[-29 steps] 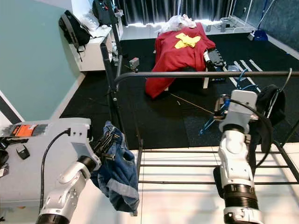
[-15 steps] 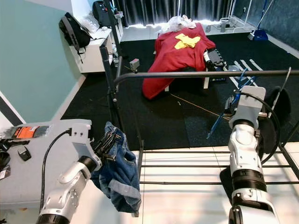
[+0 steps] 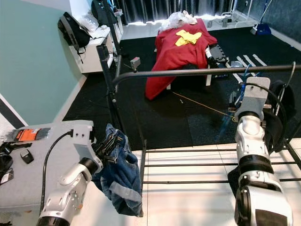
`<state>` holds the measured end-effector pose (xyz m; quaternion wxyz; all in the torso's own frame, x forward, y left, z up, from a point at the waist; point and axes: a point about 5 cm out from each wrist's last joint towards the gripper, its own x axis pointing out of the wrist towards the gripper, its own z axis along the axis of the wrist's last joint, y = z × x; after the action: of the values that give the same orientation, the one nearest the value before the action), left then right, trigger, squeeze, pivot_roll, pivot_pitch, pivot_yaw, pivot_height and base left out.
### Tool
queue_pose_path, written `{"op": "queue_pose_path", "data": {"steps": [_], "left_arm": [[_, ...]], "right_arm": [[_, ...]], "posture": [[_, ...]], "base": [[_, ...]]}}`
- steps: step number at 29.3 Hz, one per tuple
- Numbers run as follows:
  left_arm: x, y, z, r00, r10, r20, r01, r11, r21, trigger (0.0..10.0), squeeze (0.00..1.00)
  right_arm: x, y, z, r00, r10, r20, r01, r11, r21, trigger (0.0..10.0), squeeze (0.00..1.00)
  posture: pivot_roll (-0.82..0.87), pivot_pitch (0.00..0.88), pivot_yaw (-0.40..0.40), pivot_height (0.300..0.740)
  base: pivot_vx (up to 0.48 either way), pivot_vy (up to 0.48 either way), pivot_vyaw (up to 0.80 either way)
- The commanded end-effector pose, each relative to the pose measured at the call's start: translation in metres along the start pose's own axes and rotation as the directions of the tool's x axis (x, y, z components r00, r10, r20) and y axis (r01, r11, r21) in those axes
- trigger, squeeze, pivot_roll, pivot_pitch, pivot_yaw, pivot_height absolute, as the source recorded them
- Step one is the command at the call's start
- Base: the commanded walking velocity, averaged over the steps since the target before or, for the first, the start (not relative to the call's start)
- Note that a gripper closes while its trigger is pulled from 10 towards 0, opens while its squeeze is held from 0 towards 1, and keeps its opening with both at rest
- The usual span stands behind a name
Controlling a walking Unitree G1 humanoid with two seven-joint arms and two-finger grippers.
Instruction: Hang hanger
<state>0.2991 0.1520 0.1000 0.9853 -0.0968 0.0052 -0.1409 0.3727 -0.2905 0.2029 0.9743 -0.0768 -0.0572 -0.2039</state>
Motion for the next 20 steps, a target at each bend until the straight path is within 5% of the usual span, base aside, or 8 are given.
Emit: {"op": "queue_pose_path", "data": {"steps": [1, 8, 9, 10, 11, 14, 15, 20], "left_arm": [[-0.0010, 0.0030, 0.0081, 1.000, -0.012, 0.025, 0.012, 1.000, 0.014, 10.0, 0.00], [-0.0004, 0.0028, 0.0086, 1.000, -0.012, 0.025, 0.012, 1.000, 0.014, 10.0, 0.00], [0.0000, 0.0027, 0.0090, 1.000, -0.012, 0.025, 0.012, 1.000, 0.014, 10.0, 0.00], [0.0000, 0.0027, 0.0090, 1.000, -0.012, 0.025, 0.012, 1.000, 0.014, 10.0, 0.00], [0.0002, 0.0028, 0.0095, 1.000, -0.012, 0.025, 0.012, 1.000, 0.015, 10.0, 0.00], [0.0002, 0.0032, 0.0100, 1.000, -0.012, 0.026, 0.011, 1.000, 0.017, 10.0, 0.00], [0.0003, 0.0035, 0.0104, 1.000, -0.011, 0.025, 0.010, 1.000, 0.018, 10.0, 0.00], [0.0013, 0.0034, 0.0109, 1.000, -0.011, 0.025, 0.011, 1.000, 0.019, 10.0, 0.00]], "right_arm": [[0.0010, 0.0026, 0.0018, 1.000, 0.012, 0.007, -0.012, 1.000, 0.003, 10.0, 0.00], [0.0053, 0.0032, 0.0061, 1.000, 0.025, 0.006, -0.025, 1.000, 0.011, 10.0, 0.00], [0.0064, 0.0035, 0.0072, 1.000, 0.028, 0.007, -0.028, 0.999, 0.017, 8.1, 0.00], [0.0064, 0.0035, 0.0072, 1.000, 0.028, 0.007, -0.028, 0.999, 0.017, 8.1, 0.00], [0.0072, 0.0039, 0.0076, 1.000, 0.031, 0.007, -0.031, 0.999, 0.022, 4.3, 0.00], [0.0075, 0.0043, 0.0076, 0.999, 0.033, 0.008, -0.033, 0.999, 0.025, 3.4, 0.00], [0.0076, 0.0046, 0.0072, 0.999, 0.035, 0.007, -0.035, 0.999, 0.028, 2.4, 0.00], [0.0076, 0.0050, 0.0066, 0.999, 0.039, 0.008, -0.040, 0.999, 0.028, 1.7, 0.00]], "posture": [[0.10, 0.080, 0.114, 0.740], [0.11, 0.080, 0.111, 0.740], [0.11, 0.079, 0.111, 0.740], [0.11, 0.079, 0.111, 0.740], [0.11, 0.079, 0.111, 0.740], [0.11, 0.076, 0.111, 0.740], [0.11, 0.075, 0.112, 0.740], [0.10, 0.069, 0.113, 0.740]], "base": [[0.000, 0.000, 0.00], [0.000, 0.000, 0.00], [0.000, 0.000, 0.00], [0.000, 0.000, 0.00], [0.000, 0.000, 0.00], [0.000, 0.000, 0.00], [0.000, 0.000, 0.00], [0.000, 0.000, 0.00]]}}
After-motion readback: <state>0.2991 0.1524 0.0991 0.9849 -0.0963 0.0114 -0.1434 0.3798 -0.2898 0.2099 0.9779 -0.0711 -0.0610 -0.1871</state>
